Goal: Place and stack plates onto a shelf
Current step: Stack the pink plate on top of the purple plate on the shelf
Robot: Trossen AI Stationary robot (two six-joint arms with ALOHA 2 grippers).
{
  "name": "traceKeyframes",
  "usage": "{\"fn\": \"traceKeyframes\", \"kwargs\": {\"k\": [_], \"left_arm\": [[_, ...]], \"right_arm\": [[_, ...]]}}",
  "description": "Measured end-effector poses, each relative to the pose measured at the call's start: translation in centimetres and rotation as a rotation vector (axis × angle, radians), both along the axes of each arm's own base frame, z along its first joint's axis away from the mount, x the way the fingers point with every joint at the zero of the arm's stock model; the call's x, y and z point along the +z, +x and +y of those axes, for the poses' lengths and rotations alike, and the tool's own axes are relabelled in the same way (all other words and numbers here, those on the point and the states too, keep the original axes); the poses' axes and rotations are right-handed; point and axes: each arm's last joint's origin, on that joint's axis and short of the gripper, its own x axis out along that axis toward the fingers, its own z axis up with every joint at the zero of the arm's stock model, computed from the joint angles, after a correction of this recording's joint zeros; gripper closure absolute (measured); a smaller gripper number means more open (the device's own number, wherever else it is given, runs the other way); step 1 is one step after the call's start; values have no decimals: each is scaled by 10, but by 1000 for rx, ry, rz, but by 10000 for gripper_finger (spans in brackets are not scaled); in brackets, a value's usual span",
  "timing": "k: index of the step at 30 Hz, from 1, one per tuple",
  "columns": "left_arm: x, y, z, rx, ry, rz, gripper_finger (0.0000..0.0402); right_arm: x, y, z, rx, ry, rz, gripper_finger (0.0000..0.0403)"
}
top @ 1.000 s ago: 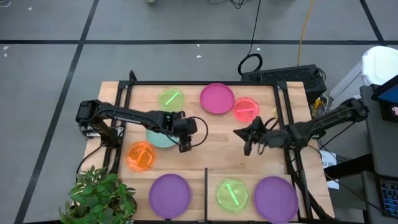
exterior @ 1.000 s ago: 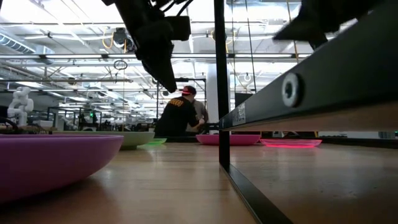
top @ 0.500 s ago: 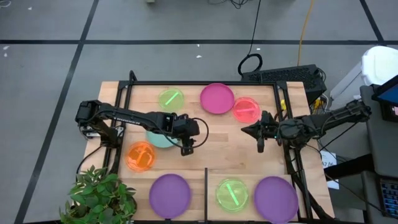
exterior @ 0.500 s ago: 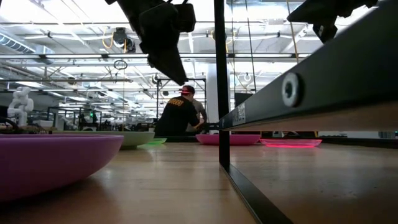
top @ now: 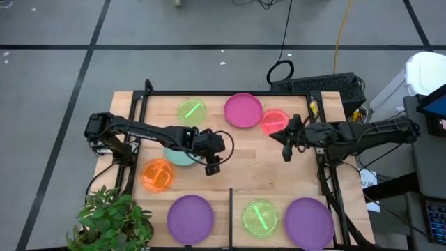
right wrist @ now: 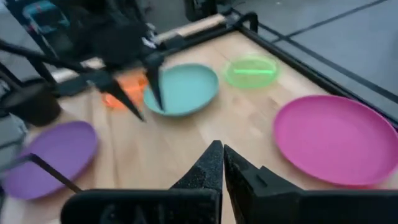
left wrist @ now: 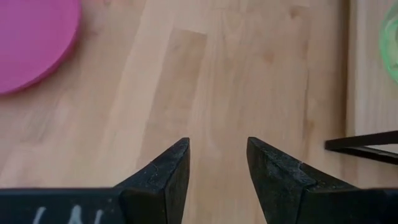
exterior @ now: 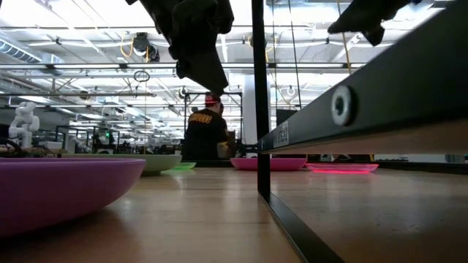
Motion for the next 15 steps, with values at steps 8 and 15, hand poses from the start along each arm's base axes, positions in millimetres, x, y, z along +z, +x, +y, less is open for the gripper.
{"fn": "traceKeyframes", "kwargs": {"k": [8,15], "left_arm": [[1,1,7,45,-10,-8,236],[1,1,13,106,-43,-13,236]], "right_arm": [[-4,24,-24,-17,132,-47,403],[-15,48,-53,-35,101,52,403]]}}
